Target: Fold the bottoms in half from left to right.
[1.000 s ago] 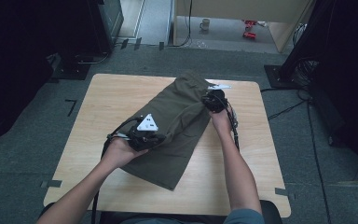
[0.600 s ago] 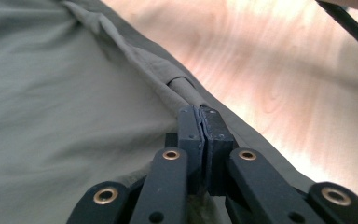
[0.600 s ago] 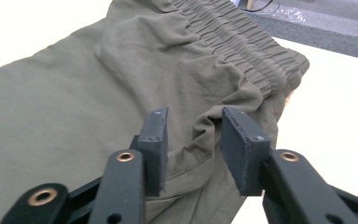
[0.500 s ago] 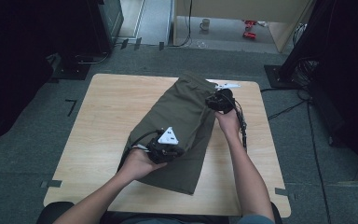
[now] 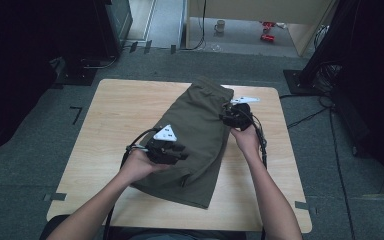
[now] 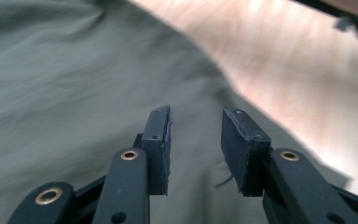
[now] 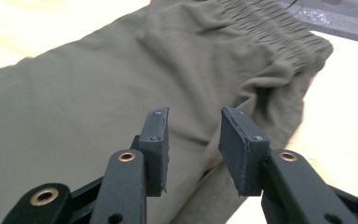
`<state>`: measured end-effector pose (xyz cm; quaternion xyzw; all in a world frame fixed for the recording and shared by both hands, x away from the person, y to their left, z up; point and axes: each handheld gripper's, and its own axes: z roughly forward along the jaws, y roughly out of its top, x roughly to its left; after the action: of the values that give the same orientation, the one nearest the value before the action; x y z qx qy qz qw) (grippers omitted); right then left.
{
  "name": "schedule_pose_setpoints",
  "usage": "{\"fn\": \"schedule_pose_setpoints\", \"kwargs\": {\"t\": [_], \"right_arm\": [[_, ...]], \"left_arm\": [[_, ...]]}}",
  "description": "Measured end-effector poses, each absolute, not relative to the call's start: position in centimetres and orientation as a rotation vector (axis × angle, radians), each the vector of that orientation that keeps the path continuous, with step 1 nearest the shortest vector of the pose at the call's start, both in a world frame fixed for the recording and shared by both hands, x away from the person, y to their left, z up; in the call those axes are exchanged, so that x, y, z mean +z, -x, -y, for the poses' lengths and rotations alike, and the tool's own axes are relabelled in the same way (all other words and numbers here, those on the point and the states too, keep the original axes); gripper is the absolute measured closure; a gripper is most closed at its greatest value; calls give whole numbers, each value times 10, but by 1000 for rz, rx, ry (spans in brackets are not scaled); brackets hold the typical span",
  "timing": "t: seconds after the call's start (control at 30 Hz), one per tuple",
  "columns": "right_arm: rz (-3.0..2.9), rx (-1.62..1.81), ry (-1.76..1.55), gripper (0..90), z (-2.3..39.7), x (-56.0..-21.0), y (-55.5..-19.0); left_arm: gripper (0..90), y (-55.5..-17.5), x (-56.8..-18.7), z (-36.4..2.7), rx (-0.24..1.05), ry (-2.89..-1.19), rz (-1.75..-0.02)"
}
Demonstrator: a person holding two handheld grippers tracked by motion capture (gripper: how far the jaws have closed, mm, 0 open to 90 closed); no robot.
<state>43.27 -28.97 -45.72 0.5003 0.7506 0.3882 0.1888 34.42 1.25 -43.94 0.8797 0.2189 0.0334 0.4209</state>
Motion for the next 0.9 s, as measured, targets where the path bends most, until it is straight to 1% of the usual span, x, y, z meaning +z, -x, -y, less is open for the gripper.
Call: {"fn": "schedule_pose_setpoints", "kwargs": {"t": [0.2,0.37,0.47,0.57,0.63,0.7,0.8,0.87,0.9], "right_arm": [[-2168,1086,-1378,641,278,-466,-419],[-2200,1097,-1365,641,271,-472,-405],[-2210,1127,-1359,642,267,-476,-395],[-2226,1148,-1341,641,262,-481,-384],[-2224,1151,-1315,620,259,-482,-376],[-2219,1156,-1310,600,256,-485,-369],[-2255,1118,-1322,568,252,-494,-361],[-2264,1078,-1312,542,253,-499,-359],[-2265,1056,-1302,519,255,-502,-358]], "left_arm": [[653,-376,-453,-30,88,-2209,-638],[653,-396,-458,-42,121,-2213,-641],[621,-409,-461,-50,131,-2214,-619],[624,-420,-465,-59,139,-2200,-651],[622,-425,-470,-65,166,-2197,-674],[614,-428,-475,-71,161,-2183,-695],[580,-427,-486,-77,154,-2165,-721],[573,-426,-494,-78,143,-2193,-713],[552,-425,-497,-77,153,-2209,-710]]}}
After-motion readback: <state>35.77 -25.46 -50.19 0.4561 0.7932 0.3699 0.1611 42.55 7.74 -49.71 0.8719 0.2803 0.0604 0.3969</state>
